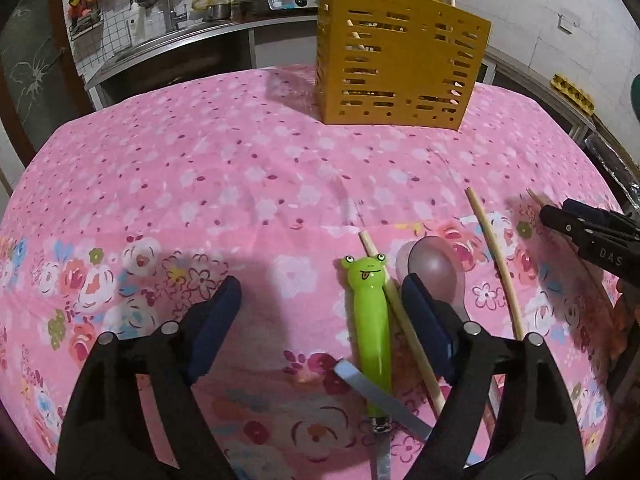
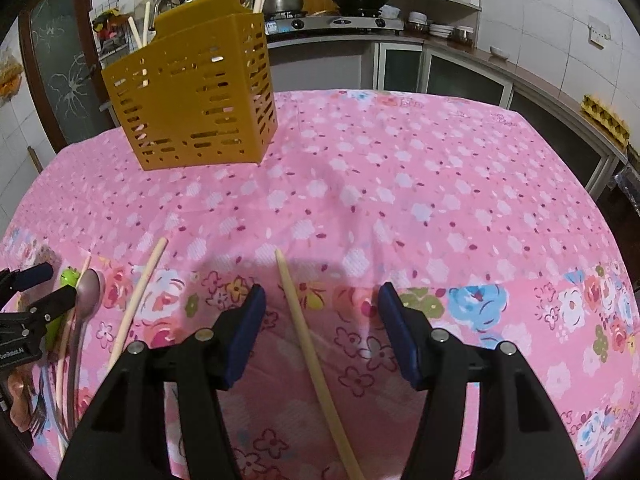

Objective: Organize utensils
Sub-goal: 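Raise both open tools away from the yellow holder toward the utensils, then close the left tool on the green frog fork while the right tool grasps a chopstick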

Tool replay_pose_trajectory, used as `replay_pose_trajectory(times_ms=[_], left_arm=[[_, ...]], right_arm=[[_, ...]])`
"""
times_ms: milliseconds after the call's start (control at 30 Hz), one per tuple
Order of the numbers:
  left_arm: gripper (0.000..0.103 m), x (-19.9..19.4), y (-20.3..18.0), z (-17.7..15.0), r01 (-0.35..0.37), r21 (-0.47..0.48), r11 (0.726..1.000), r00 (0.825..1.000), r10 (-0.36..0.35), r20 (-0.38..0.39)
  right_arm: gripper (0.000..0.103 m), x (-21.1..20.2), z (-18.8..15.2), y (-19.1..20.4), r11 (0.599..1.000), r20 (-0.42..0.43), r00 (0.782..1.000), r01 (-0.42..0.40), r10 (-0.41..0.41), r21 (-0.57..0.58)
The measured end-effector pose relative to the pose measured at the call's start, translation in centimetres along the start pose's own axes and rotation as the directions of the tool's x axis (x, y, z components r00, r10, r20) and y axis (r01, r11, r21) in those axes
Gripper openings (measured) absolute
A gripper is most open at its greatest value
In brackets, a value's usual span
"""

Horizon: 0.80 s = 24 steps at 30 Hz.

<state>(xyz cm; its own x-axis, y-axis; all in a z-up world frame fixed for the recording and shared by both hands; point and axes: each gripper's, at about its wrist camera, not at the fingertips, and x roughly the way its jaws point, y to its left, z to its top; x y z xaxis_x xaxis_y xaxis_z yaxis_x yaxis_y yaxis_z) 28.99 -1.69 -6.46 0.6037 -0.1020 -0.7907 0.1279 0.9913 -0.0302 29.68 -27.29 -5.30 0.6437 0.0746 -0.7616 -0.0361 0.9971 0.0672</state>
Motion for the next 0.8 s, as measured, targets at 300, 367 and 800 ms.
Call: replay_pose_trajectory(times_ms=[300,367,800], left_arm=[[0.071,-0.19,0.14,-0.08,0.017,-0.017,1.000,1.000,-0.017,0.005],[0.062,-0.34,0.13,-0.02,0.032,-0.020,0.999,0.999,-0.032,0.008],[0.038,-0.81,0.83,0.03,0.046,-0.050,0.998,0.999,-0.046,0.005]], right_arm=[[0.054,0.18,0.02,0.09,1.000,-0.004,1.000,0.006,-0.006,-0.007],[0.053,0.18,0.03,0.06,1.000,-0.005,1.000,0.005,-0.005,-0.005],[0.022,0.00,-0.01,-0.15,1.000,0.006,1.000,0.003,-0.003,-0.010]])
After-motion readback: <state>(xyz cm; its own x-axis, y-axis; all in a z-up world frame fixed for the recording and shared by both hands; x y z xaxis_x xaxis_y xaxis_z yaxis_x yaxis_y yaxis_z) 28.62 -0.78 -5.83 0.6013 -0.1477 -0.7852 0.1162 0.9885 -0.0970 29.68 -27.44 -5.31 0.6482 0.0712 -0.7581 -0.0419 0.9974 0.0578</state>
